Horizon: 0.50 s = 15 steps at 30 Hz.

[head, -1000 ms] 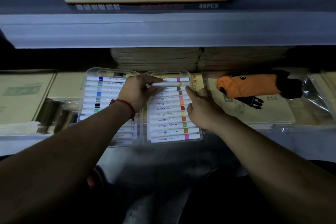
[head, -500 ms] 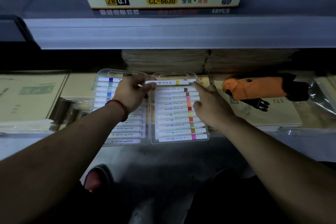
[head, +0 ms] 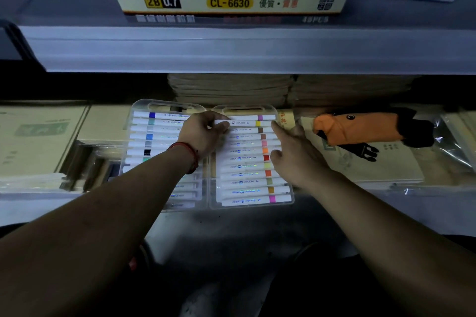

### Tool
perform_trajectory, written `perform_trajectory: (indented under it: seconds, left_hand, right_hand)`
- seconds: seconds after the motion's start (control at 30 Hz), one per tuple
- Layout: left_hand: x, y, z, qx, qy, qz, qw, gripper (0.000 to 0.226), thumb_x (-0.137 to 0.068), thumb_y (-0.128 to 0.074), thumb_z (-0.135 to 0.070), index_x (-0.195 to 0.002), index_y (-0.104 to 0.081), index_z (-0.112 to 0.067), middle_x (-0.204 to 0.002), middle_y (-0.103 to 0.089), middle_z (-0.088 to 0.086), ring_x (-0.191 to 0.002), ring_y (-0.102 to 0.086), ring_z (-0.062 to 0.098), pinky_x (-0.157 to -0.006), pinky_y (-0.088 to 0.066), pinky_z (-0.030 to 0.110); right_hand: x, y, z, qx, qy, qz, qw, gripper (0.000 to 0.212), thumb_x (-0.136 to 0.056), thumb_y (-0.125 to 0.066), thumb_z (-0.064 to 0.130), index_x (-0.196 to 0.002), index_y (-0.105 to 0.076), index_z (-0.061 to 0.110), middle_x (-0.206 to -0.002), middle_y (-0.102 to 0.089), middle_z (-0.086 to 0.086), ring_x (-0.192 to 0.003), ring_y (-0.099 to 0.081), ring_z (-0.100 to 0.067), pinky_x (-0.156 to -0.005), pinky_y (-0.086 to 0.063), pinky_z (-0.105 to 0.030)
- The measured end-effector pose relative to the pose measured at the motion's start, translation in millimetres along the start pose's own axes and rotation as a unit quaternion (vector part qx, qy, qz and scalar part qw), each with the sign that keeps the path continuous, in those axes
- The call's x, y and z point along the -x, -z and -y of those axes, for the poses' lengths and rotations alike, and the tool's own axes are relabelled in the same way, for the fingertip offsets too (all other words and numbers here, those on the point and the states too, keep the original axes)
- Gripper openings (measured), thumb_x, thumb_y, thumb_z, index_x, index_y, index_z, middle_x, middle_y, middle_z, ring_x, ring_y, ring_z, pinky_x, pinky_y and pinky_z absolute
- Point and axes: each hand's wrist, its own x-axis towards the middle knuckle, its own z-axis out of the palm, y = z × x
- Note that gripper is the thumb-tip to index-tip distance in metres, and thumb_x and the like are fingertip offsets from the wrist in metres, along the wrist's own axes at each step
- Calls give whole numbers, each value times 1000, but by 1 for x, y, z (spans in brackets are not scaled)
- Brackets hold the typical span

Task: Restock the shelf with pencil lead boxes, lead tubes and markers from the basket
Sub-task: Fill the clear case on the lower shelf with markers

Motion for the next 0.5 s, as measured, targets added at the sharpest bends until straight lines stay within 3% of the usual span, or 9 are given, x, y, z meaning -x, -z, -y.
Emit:
perform_trajectory:
  seconds: [0.1, 0.23, 0.4, 0.5]
  left_hand:
    - [-2, -2, 2, -46, -12, 1, 999, 10, -96, -65, -24, -100, -74, -24, -77, -68, -8, -59, -59, -6, -54, -42, 8]
    - [-3, -3, 4, -106, -45, 11, 993, 18, -98, -62, -25, -111, -74, -20, -93, -70, 2, -80, -60, 16, -61, -37, 12]
    - [-4, -5, 3, -174, -84, 4, 981, 23, -99, -59, -18, -118, -72, -14, -120, -60, 20, -104, -61, 34, -85, -37, 22]
    - [-9, -6, 3, -163, -92, -10, 982, 19, -98, -61, -17, -109, -75, -12, -107, -70, 16, -102, -64, 33, -74, -35, 20]
  right_hand:
    - [-4, -1, -2, -5, -3, 3, 1000, 68, -101, -45, 31, -160, -11, 37, -161, -12, -8, -132, -47, -31, -87, -49, -36]
    - [-8, -3, -3, -9, -12, 13, 1000, 68, -102, -43, 32, -159, -9, 39, -162, -9, -7, -131, -47, -31, -87, -49, -35]
    - [-12, -7, -3, 1, -16, 18, 1000, 65, -102, -42, 41, -159, -9, 39, -160, -7, -7, -130, -45, -34, -89, -48, -37]
    - [-12, -7, -3, -1, -16, 19, 1000, 67, -103, -41, 42, -160, -7, 36, -159, -8, -8, -128, -47, -33, -83, -46, -34]
